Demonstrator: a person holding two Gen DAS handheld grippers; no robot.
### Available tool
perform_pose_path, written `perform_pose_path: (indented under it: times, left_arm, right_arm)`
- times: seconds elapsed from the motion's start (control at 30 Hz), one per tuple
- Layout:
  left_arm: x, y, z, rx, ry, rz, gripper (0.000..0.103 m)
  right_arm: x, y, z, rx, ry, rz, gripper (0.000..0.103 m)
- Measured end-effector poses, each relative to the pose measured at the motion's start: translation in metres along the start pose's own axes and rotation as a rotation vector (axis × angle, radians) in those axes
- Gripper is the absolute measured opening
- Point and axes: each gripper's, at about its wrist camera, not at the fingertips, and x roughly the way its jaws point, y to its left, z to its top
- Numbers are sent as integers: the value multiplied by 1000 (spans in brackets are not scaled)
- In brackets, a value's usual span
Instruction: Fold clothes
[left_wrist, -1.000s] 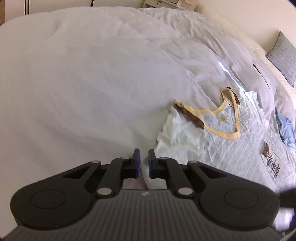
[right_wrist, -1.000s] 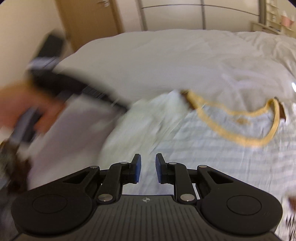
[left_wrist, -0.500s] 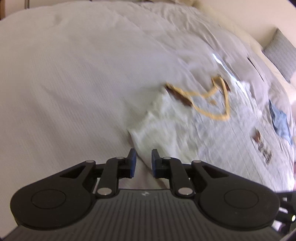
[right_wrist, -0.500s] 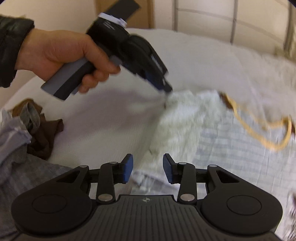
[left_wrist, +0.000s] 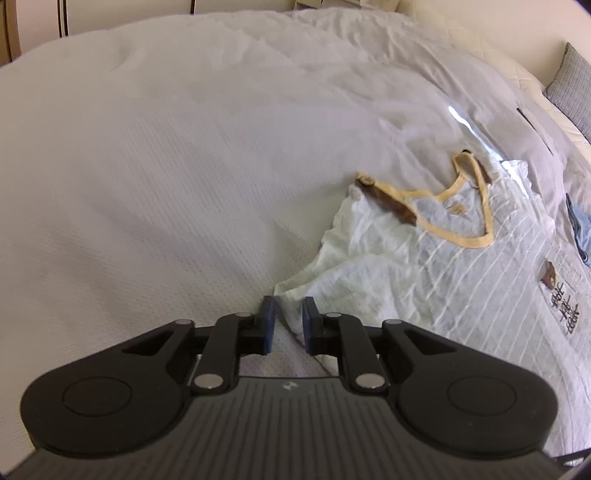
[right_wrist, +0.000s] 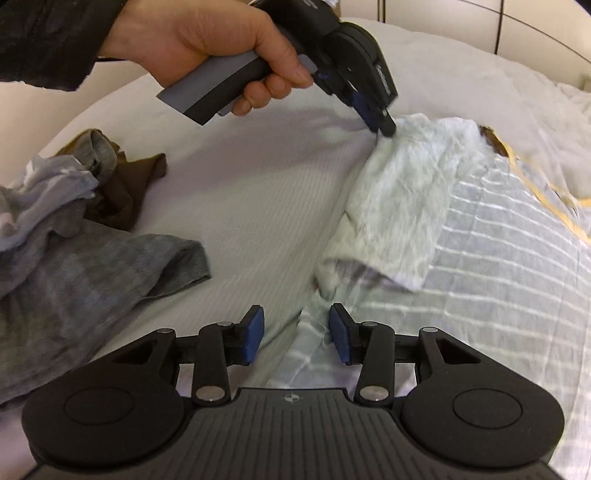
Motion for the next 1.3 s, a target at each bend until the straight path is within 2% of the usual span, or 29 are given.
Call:
perform_pose_path:
  times: [0.13, 0.27, 0.33, 0.5, 0.7, 0.83, 1.03, 1.2, 1.3]
  left_arm:
    - [-34, -30, -18, 58, -4, -41, 12]
    - [-44, -79, -55, 131, 66, -85, 16]
    - [-45, -97, -69, 130, 91, -85, 16]
    - [-47, -129, -93, 100, 119, -21, 19]
    - [-73, -167, -94, 86, 91, 16, 23]
    - [-85, -196, -91, 92, 64, -6, 25]
    - [-85, -249, -80, 89, 39, -47, 32]
    - [-66, -322, -61, 202, 25, -38, 36]
    - [-40, -377, -48, 265, 9, -41, 39]
  right_arm:
    - [-21, -3, -5, 63, -13, 3, 42]
    - [-40, -4, -14, 117, -11, 2, 42]
    - [-52, -5, -21, 123, -5, -2, 42]
    - [-85, -26, -44, 173, -3, -48, 42]
    - [-137, -68, -76, 194, -16, -173, 42]
    - [-175, -99, -95, 240, -20, -286, 42]
    - [-234, -153, -115, 434, -60, -406, 47]
    - [-268, -208, -123, 497, -75, -473, 47]
    - [-282, -246, -122, 479, -91, -487, 47]
